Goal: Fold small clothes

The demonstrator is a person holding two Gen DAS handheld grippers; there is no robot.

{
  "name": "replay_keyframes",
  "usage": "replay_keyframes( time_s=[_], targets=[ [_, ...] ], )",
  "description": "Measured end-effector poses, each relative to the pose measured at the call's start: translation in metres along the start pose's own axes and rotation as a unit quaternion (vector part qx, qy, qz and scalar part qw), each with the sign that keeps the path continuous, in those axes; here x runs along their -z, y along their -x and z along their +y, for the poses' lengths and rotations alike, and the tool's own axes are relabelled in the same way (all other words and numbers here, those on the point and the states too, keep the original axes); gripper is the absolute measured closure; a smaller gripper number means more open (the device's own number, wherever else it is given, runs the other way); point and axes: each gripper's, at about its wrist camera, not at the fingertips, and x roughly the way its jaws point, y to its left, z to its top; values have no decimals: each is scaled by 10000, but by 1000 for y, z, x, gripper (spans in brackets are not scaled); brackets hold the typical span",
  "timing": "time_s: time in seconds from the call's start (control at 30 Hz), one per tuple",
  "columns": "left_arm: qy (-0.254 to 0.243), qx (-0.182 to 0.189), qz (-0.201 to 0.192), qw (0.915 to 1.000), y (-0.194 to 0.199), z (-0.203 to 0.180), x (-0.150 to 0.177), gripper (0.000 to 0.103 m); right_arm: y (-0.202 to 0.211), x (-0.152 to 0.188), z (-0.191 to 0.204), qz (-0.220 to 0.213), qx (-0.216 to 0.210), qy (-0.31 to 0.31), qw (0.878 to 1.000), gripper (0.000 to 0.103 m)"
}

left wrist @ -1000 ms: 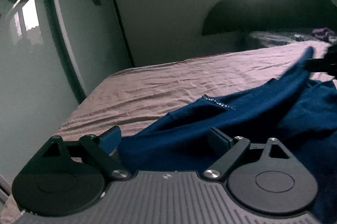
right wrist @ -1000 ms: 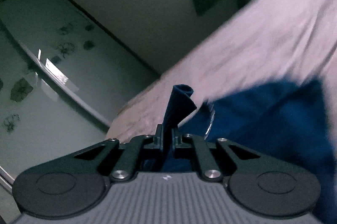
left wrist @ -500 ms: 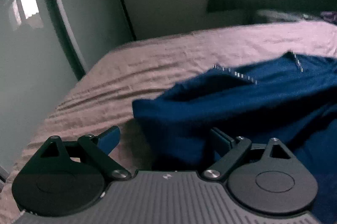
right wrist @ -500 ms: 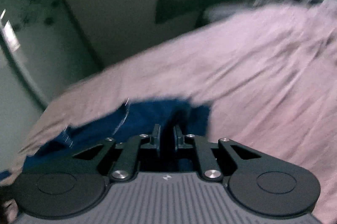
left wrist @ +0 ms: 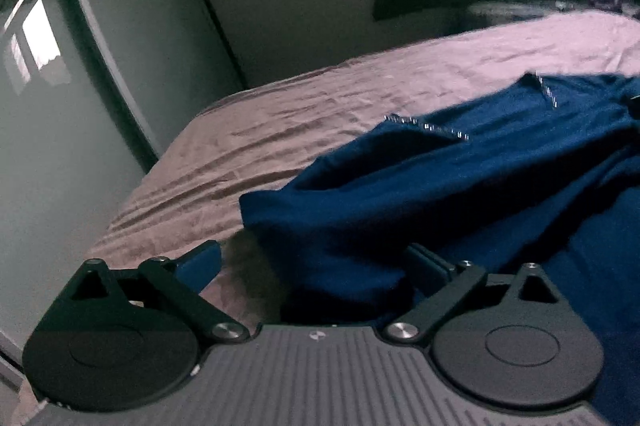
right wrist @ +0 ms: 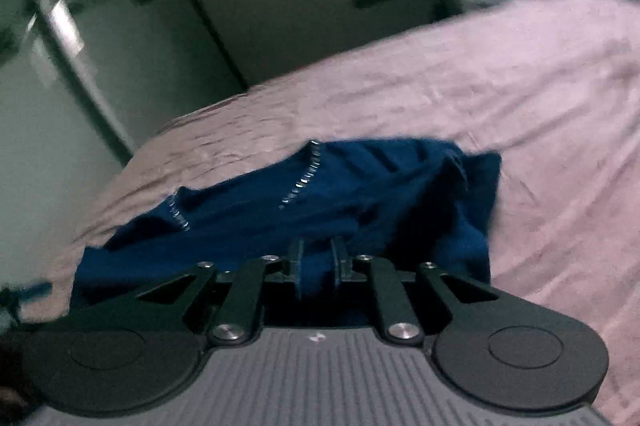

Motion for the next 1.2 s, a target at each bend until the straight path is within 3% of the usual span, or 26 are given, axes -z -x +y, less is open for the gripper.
replay_keyframes(
  time_s=[0.07, 0.17, 0.3, 0.53, 0.67, 1.0, 1.2],
  targets=[
    [81, -26, 176, 9998, -2, -1, 1, 7, -7, 1, 4, 197, 187, 208, 9994, 52],
    [385, 186, 69, 9991, 13, 6, 2, 5, -8, 3, 6, 218, 241, 152, 9994, 51],
    [605, 212, 10, 9979, 35, 14, 8, 4, 3, 8, 18, 198, 439, 525, 9975, 46],
    [1035, 322, 57, 9941, 81, 23, 29, 4, 22, 28, 36, 230, 415, 795, 9957, 33],
    [1343, 476, 166, 9897, 100, 24, 41, 3, 33, 40, 44, 238, 321, 759, 9963, 32],
    [1295, 698, 289, 9887, 131, 10, 68, 3, 67, 71, 61, 245, 228, 760, 9965, 25],
    [1245, 653, 361, 9894, 139, 3, 77, 3, 100, 94, 72, 184, 18, 692, 9974, 20]
  ],
)
